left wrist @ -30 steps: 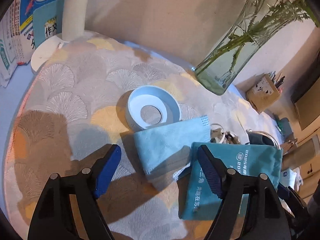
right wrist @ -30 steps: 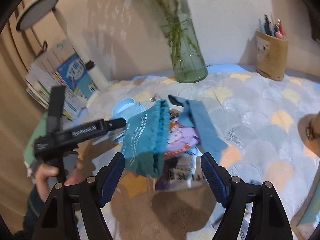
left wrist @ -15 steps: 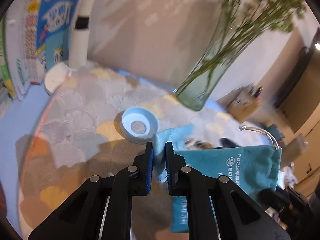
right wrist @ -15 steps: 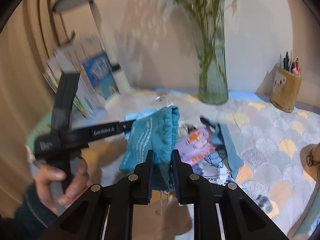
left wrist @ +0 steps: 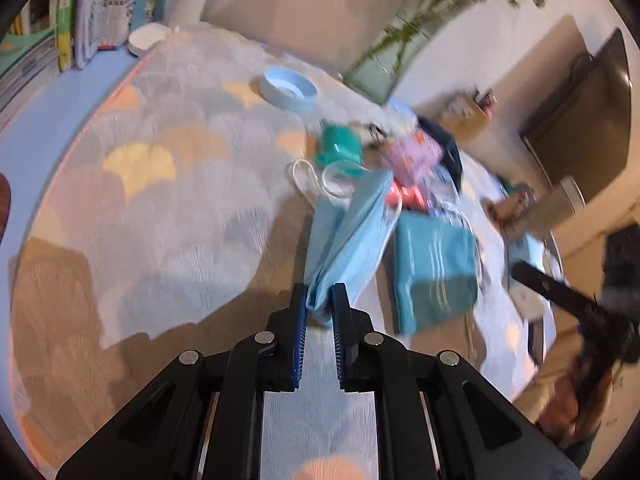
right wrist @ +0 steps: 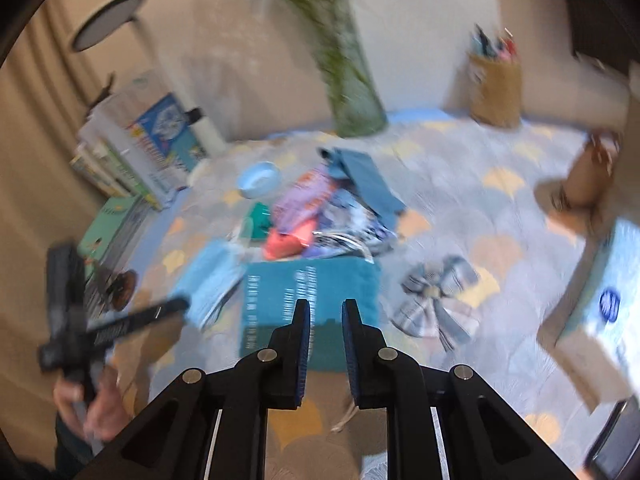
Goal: Organize soft objects
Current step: 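Lift and carry the mask and teal bag to the glass bowl and open both tools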
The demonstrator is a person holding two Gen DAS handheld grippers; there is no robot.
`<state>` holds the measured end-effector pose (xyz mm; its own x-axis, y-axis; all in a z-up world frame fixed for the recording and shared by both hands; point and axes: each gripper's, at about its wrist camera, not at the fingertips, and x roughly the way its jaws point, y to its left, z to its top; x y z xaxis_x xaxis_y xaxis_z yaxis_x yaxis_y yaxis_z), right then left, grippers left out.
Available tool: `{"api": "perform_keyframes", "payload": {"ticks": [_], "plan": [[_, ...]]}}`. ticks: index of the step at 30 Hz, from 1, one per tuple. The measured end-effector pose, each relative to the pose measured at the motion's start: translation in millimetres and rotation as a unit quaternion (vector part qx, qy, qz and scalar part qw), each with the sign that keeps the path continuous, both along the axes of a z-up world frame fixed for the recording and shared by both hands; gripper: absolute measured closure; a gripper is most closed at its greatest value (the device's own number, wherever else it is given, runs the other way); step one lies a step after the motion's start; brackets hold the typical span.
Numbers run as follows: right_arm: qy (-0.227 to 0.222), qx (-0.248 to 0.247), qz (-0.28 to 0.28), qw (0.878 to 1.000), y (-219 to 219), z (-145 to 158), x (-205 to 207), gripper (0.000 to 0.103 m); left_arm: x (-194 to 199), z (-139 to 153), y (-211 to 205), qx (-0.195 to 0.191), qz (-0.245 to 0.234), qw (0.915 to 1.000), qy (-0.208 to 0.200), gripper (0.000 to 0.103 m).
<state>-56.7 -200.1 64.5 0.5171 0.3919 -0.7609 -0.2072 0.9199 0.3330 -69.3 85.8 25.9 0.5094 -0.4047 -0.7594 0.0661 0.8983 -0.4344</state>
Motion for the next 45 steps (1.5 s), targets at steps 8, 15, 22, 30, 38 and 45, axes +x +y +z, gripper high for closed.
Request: {"api": "perform_keyframes", "payload": {"ticks": [8,15,22,30,38,45], "plan": [[0.034,0.045,-0.002,0.998,7.8,-20.3,-15.7,0.010,5.8,28.9,-0.7,0.097,-0.008,0.9924,-0.076,0.020],[0.023,-0.018,-0.003,1.000,25.4,-35.8,3.2,0.010,60.6,-9.9,-29.8,0.166,-0.069,0.9831,-0.035,0.022],[0.062,-0.039,0.029,0.997,58.6,-62.9,33.3,0.002,51.5,-13.8,-41.3,0.209,-0.074,0.9731,-0.061,0.059],[0.035,-0.117,0.072,0.990,107.5,-68.9,12.9,0.000,51.5,-14.1,-28.5,0.176,-0.047,0.9808,-0.068,0.079],[0.014,-0.153,0.073,0.985,124.7,-72.5,-1.6,0.000,52.6,-14.0,-19.7,0.143,-0.037,0.9870,-0.064,0.080],[-0.001,-0.084,0.057,0.995,100.9,-57.5,-9.6,0.080,41.9,-1.3,-23.4,0.145,-0.029,0.9864,-0.073,0.084]]}}
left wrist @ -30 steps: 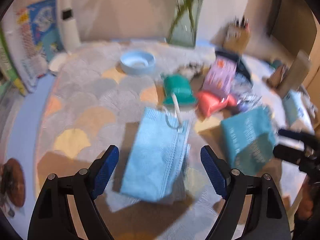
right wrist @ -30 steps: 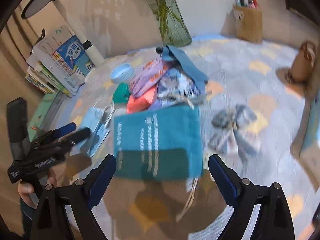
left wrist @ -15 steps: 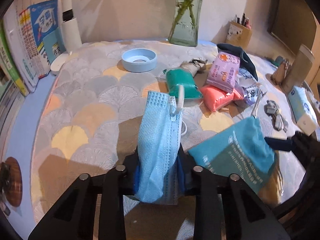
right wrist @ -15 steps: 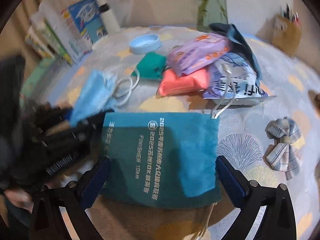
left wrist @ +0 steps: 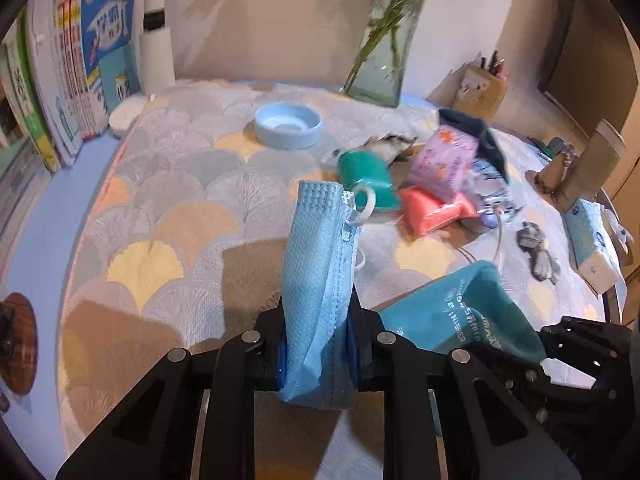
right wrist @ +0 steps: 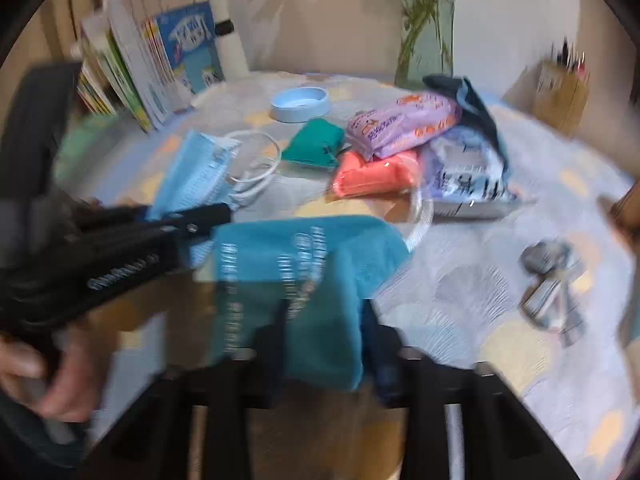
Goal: Organize soft objects
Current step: 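Lift and carry the mask and teal bag to the glass bowl and open both tools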
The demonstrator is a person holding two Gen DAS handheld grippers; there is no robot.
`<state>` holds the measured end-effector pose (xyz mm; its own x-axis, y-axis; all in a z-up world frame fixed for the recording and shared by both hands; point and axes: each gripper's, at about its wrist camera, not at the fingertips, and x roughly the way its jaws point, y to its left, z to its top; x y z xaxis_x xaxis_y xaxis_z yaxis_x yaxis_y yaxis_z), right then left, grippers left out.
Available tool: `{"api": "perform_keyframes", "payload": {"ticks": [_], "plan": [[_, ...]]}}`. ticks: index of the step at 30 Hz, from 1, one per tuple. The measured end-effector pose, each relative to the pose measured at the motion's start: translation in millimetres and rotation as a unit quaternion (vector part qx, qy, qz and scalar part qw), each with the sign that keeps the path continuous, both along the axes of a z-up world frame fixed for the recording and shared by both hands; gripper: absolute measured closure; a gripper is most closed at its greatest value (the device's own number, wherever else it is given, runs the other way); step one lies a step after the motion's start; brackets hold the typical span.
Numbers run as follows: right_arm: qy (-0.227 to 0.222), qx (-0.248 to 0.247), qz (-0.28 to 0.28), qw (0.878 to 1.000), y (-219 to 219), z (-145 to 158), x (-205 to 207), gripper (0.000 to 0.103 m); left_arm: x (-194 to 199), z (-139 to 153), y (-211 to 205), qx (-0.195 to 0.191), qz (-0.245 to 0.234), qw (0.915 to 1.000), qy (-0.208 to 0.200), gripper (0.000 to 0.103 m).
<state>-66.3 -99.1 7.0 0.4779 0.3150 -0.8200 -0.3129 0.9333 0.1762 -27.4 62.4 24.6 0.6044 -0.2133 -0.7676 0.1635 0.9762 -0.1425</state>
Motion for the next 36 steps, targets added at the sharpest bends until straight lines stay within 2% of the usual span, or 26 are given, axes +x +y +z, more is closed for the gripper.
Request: {"api": "perform_keyframes", "payload": {"ticks": [4,6,10,16,20,25,28,32,34,36], "plan": [[0.004,0.042,-0.020,0.999,-20.2,6.0,-5.7,0.083,-14.1,19.0,-8.7,0.000,-0.009,0.9997,-0.025,0.084],[-0.014,0.067,-0.023,0.997,-31.9,20.2,-14.2,0.083,-18.0,26.5,-12.3,-0.004,-0.011,0.9995,-0.030,0.084],[-0.054,0.078,-0.046,0.994,-53.4,49.7,-29.7,0.083,-27.6,53.7,-27.8,-0.025,-0.031,0.9976,-0.057,0.084],[-0.100,0.099,-0.106,0.984,-110.0,90.2,-45.8,0.083,-41.2,104.3,-82.6,-0.053,-0.095,0.9887,-0.104,0.084],[-0.122,0.104,-0.159,0.974,-161.4,110.6,-55.6,0.083,-44.2,131.2,-143.9,-0.068,-0.154,0.9782,-0.122,0.084],[-0.159,0.098,-0.236,0.954,-236.5,134.9,-74.5,0.083,-41.4,154.2,-236.6,-0.080,-0.225,0.9628,-0.126,0.084],[-0.179,0.085,-0.290,0.936,-289.8,147.5,-82.9,0.083,-35.7,162.6,-276.1,-0.083,-0.254,0.9559,-0.123,0.084],[-0.186,0.080,-0.353,0.913,-356.3,157.9,-82.4,0.083,-30.7,180.6,-342.7,-0.086,-0.304,0.9400,-0.130,0.084],[-0.185,0.078,-0.393,0.897,-396.0,162.1,-81.1,0.083,-29.6,183.5,-370.7,-0.085,-0.323,0.9338,-0.129,0.084],[-0.176,0.070,-0.422,0.887,-425.1,163.2,-74.8,0.083,-25.3,180.2,-406.4,-0.080,-0.340,0.9291,-0.121,0.084]]}}
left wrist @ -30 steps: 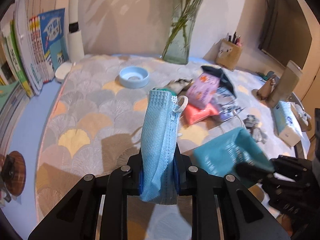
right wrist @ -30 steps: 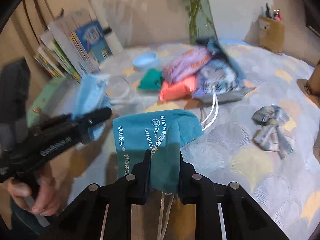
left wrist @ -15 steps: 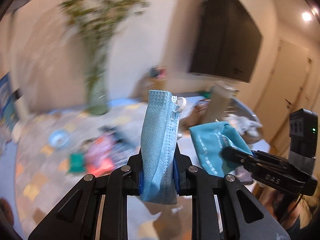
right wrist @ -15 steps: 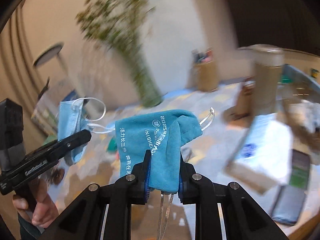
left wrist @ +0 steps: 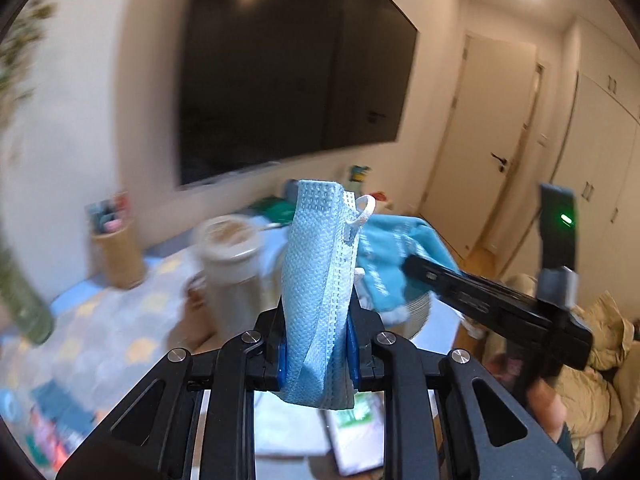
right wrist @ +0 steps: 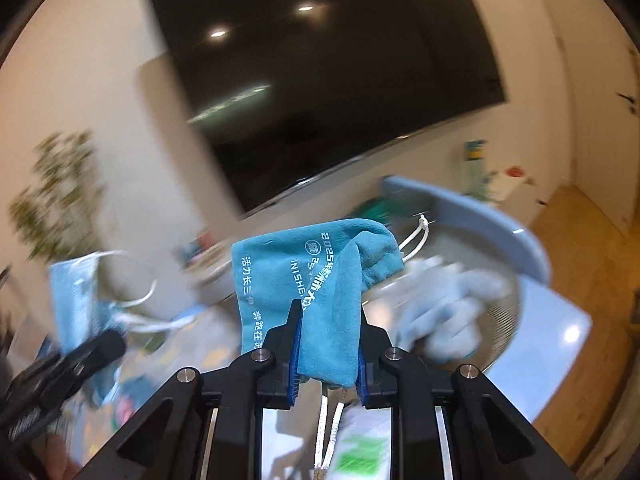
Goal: Organize soft objects
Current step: 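Lift and carry the mask and teal bag to the glass bowl and open both tools, then move both open tools back over the desk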
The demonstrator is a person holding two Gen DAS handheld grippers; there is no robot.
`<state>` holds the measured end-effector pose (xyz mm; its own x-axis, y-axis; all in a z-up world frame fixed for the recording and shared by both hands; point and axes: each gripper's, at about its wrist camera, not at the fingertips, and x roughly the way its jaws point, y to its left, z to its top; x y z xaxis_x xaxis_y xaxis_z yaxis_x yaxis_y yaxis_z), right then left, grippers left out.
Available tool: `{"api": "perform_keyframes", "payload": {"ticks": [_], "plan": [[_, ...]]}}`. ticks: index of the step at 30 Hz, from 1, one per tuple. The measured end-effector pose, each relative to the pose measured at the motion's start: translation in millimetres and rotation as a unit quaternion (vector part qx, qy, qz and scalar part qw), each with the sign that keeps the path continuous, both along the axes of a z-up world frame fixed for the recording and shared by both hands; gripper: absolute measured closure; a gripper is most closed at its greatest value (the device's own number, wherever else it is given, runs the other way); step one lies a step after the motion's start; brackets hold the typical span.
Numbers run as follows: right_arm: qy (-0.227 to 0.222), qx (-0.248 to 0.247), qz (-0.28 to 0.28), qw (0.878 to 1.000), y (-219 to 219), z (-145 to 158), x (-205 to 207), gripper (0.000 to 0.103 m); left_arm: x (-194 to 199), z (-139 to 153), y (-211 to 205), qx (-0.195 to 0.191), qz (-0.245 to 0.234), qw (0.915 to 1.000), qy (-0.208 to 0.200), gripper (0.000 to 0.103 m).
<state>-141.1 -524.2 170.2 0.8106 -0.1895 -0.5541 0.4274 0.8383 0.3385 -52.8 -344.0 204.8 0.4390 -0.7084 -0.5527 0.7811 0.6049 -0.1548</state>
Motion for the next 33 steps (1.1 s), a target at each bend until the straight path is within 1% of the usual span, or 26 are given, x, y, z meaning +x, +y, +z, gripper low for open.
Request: {"api": "perform_keyframes", "payload": {"ticks": [2,4,5,6,7,8,9,10,11,12,13,15,16,18,20,21,22,24,27,28,30,32,33], "plan": [[0.022,0.012,-0.029,0.999,-33.7,-6.6,11.3,0.083,9.4,-10.0,-38.8,0.020,-0.006,0.9998,-0.004,0.084],[0.049,0.032,-0.045,0.997,-64.5,-19.8,25.6,0.083,19.4,-20.0,-64.7,0.034,-0.010,0.9993,-0.004,0.084],[0.062,0.040,-0.055,0.996,-78.1,-27.1,30.8,0.083,29.2,-27.8,-79.4,0.041,-0.009,0.9991,0.002,0.084],[0.075,0.047,-0.064,0.994,-90.2,-33.9,37.6,0.083,37.9,-34.9,-90.3,0.041,-0.011,0.9990,0.009,0.084],[0.088,0.052,-0.072,0.992,-103.7,-41.6,45.9,0.083,42.1,-37.8,-98.2,0.043,-0.011,0.9990,0.011,0.081],[0.094,0.056,-0.074,0.991,-110.8,-46.3,50.1,0.082,49.8,-44.9,-108.4,0.044,-0.010,0.9989,0.014,0.080],[0.105,0.063,-0.076,0.990,-120.3,-52.9,57.0,0.077,55.3,-51.8,-117.4,0.049,-0.010,0.9986,0.013,0.071],[0.117,0.069,-0.075,0.988,-127.2,-58.5,61.9,0.069,57.5,-54.8,-121.7,0.053,-0.008,0.9985,0.012,0.066],[0.137,0.081,-0.069,0.985,-134.6,-66.7,67.7,0.066,60.5,-61.3,-126.9,0.057,-0.008,0.9983,0.013,0.066],[0.148,0.091,-0.066,0.983,-138.1,-72.3,69.4,0.066,60.8,-64.9,-130.1,0.060,-0.011,0.9979,0.021,0.062],[0.153,0.099,-0.063,0.981,-139.7,-76.5,68.9,0.066,61.9,-69.7,-132.3,0.063,-0.021,0.9971,0.037,0.058],[0.148,0.111,-0.054,0.981,-139.8,-79.1,59.6,0.063,59.3,-72.1,-133.7,0.061,-0.030,0.9962,0.055,0.054],[0.147,0.114,-0.051,0.981,-138.6,-78.0,53.1,0.057,56.9,-71.0,-130.5,0.054,-0.034,0.9962,0.059,0.053],[0.138,0.116,-0.051,0.982,-133.6,-72.3,38.6,0.052,52.5,-66.6,-122.6,0.037,-0.047,0.9958,0.069,0.050],[0.124,0.117,-0.052,0.984,-127.7,-66.0,26.4,0.050,45.0,-56.9,-105.5,0.008,-0.064,0.9949,0.078,0.044],[0.118,0.117,-0.051,0.985,-124.1,-62.5,19.3,0.049,39.4,-51.2,-94.3,-0.005,-0.068,0.9947,0.077,0.037],[0.112,0.115,-0.052,0.986,-119.5,-57.4,9.8,0.048,31.6,-41.9,-79.9,-0.020,-0.071,0.9946,0.072,0.035],[0.109,0.106,-0.053,0.987,-109.8,-49.3,-2.3,0.047,17.7,-26.7,-53.9,-0.036,-0.074,0.9947,0.063,0.035],[0.099,0.084,-0.052,0.990,-87.4,-33.5,-21.5,0.045,1.3,-5.9,-13.8,-0.054,-0.066,0.9953,0.046,0.035],[0.096,0.078,-0.049,0.991,-80.2,-29.3,-26.1,0.045,-6.4,1.3,6.0,-0.061,-0.061,0.9956,0.036,0.034],[0.081,0.062,-0.030,0.994,-57.4,-18.0,-37.8,0.043,-17.6,12.9,39.0,-0.061,-0.044,0.9971,0.012,0.034],[0.062,0.050,-0.008,0.997,-29.4,-8.4,-49.1,0.035,-26.2,25.2,77.1,-0.055,-0.019,0.9982,-0.011,0.034],[0.053,0.047,0.002,0.997,-18.8,-5.1,-52.2,0.027,-27.0,28.9,92.7,-0.055,-0.004,0.9983,-0.016,0.034]]}}
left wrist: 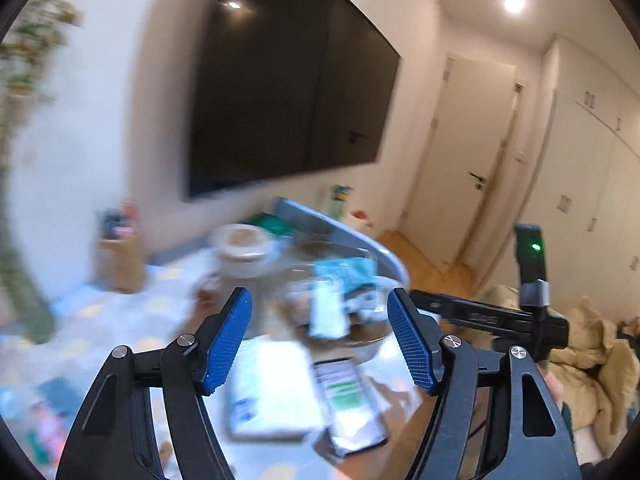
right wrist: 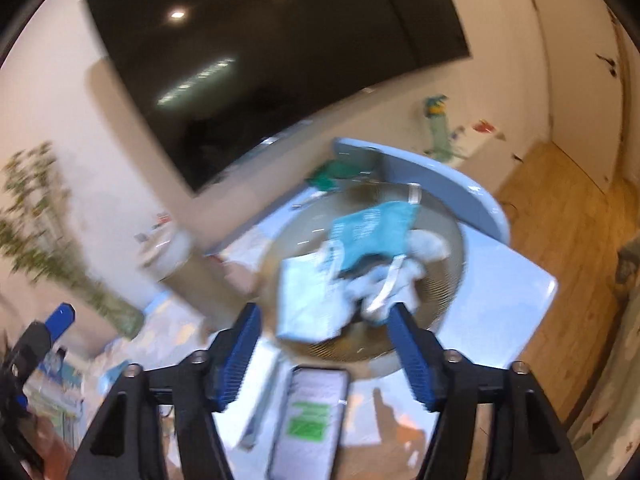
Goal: Organize soft objects
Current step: 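Move both open tools back over the desk, then grasp the teal cup with the left tool while the right tool grasps the plaid bow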
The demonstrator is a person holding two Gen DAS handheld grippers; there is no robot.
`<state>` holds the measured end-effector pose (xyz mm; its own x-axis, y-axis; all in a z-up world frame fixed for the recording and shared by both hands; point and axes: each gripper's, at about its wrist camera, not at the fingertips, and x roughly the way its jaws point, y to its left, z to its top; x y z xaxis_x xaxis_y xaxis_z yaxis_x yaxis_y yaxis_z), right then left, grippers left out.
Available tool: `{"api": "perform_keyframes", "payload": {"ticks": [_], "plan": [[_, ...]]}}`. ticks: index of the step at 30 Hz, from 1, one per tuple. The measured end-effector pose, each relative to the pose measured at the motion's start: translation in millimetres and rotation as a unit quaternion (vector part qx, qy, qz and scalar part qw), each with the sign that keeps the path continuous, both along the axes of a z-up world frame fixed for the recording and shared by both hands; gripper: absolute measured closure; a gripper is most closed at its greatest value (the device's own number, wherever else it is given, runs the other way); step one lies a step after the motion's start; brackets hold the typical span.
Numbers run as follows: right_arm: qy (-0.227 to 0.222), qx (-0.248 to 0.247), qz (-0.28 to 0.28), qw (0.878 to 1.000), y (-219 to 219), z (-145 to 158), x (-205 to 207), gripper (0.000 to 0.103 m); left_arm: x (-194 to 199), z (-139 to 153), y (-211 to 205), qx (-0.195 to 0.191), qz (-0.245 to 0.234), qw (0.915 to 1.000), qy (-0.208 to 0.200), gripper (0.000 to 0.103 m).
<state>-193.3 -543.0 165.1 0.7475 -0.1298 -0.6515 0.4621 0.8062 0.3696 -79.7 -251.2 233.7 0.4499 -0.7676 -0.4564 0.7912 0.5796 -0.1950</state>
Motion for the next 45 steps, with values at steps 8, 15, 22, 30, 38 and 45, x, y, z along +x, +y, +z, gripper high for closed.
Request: {"api": "perform_keyframes", "payload": {"ticks": [8,15,22,30,38,45], "plan": [[-0.087,-0.009,0.099,0.991,92.4,24.9,11.0,0.021,-12.5,9.5,173.0,-0.007,0.220,0.9740,-0.055,0.023],[-0.114,-0.007,0.215,0.970,214.6,-3.3,70.2,0.007,25.4,-77.6,265.7,0.031,0.370,0.9277,0.037,0.023],[-0.002,-0.112,0.306,0.945,332.5,-105.9,125.6,0.007,61.1,-190.3,309.7,0.042,0.408,0.8981,0.160,0.025],[0.029,-0.094,0.304,0.948,333.5,-138.9,141.2,0.007,72.7,-218.5,319.7,0.042,0.400,0.8900,0.214,0.025],[0.054,-0.002,0.267,0.962,290.6,-136.4,141.3,0.007,72.9,-147.5,305.9,0.013,0.342,0.9213,0.185,0.023],[0.119,-0.011,0.270,0.955,292.2,-151.2,161.7,0.007,132.6,-208.9,298.9,0.048,0.345,0.9138,0.208,0.028]]}}
